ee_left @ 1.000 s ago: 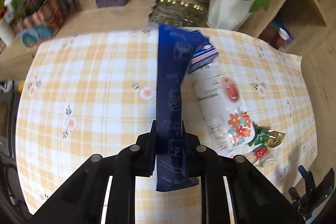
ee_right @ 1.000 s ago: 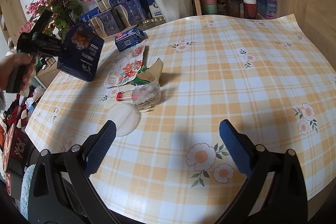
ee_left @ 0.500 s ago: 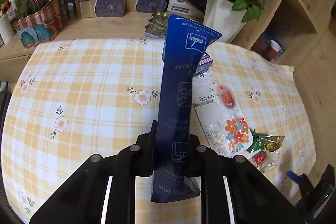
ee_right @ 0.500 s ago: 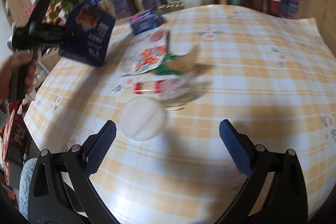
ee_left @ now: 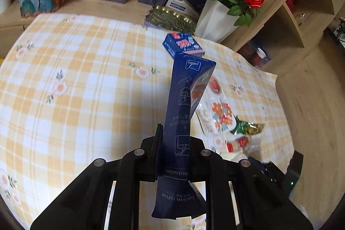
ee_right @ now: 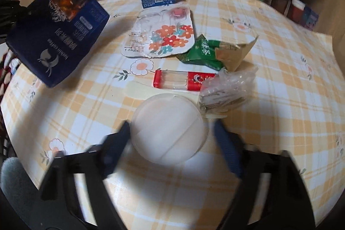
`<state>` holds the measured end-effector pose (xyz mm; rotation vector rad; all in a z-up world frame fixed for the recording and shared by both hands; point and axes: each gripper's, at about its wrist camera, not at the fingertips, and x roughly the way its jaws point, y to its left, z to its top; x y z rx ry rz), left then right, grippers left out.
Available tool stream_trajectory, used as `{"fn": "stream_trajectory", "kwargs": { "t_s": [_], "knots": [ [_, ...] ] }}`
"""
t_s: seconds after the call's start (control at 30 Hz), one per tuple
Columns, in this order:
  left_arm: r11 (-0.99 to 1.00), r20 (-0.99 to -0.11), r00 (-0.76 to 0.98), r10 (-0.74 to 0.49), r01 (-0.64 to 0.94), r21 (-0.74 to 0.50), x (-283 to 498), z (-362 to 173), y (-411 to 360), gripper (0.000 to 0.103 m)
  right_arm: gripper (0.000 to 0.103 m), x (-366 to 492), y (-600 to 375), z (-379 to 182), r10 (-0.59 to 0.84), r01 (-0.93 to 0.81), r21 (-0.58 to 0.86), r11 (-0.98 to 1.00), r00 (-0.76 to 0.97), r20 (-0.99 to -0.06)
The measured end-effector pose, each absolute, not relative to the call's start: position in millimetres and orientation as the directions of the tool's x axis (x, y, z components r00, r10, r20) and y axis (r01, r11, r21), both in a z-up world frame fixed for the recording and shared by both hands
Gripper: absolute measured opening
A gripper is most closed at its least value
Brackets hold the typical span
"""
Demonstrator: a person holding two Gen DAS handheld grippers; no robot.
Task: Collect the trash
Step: 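Grasp the blue coffee box with the left tool while the right tool grasps the white round lid, then carry the coffee box and lid over the bin and open both tools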
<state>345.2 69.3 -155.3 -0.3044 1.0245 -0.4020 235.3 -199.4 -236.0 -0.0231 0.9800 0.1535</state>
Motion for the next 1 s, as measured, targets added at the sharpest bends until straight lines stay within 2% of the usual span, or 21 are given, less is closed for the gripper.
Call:
{"fn": "stream_trajectory", "kwargs": {
  "t_s": [0.13,0.47,1.0],
  "knots": [
    [0.879,-0.755,0.455,-0.472,0.177,-0.443,329.8,-155.1,79.2,0.017,0.067,226.4,-199.4,-230.3,0.170,-0.162,0.096,0.982,0.542,-0.823],
    [0.851,-0.729,0.442,-0.523,0.219,-0.477,280.1,-138.6,81.2,0.017,0.067,182.2,-206.3,-190.0,0.225,-0.182,0.140,0.973,0.634,-0.740],
    [0.817,-0.722,0.391,-0.571,0.361,-0.450,190.6,-121.9,50.2,0.017,0.067,108.7,-203.9,-147.0,0.233,-0.219,0.108,0.970,0.697,-0.678]
  ]
}}
